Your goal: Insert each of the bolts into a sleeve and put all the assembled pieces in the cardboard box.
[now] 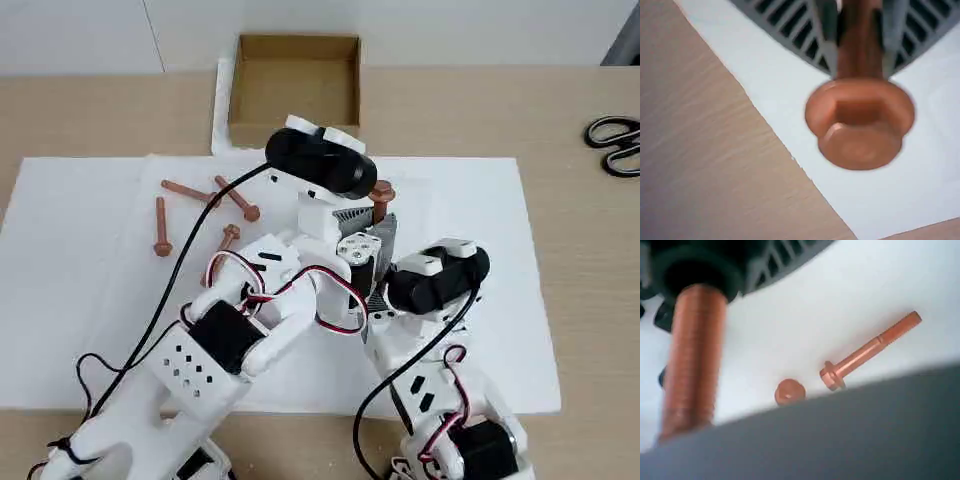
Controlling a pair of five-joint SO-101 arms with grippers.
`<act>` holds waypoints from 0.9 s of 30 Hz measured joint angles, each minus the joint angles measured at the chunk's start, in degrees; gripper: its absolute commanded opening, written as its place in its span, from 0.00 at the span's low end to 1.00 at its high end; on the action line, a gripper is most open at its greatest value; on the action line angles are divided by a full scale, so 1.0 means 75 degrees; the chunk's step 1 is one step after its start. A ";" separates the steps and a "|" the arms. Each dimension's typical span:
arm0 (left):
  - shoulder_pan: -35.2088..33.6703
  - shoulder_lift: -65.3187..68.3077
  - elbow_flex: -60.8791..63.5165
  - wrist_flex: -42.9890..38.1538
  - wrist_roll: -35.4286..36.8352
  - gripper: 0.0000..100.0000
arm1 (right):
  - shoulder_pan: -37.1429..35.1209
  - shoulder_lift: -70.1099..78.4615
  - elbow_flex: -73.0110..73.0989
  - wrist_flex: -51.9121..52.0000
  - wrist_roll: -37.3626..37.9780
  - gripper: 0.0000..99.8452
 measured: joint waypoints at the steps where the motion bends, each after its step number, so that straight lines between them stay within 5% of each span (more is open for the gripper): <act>1: 0.0000 0.0000 0.0012 0.0000 0.0000 0.01 | 0.0000 0.0000 0.0000 0.0000 0.0000 0.00; 27: 0.0305 -0.0035 0.0000 0.1207 -0.0422 0.01 | -0.0023 0.0000 0.0012 0.0000 0.0000 0.00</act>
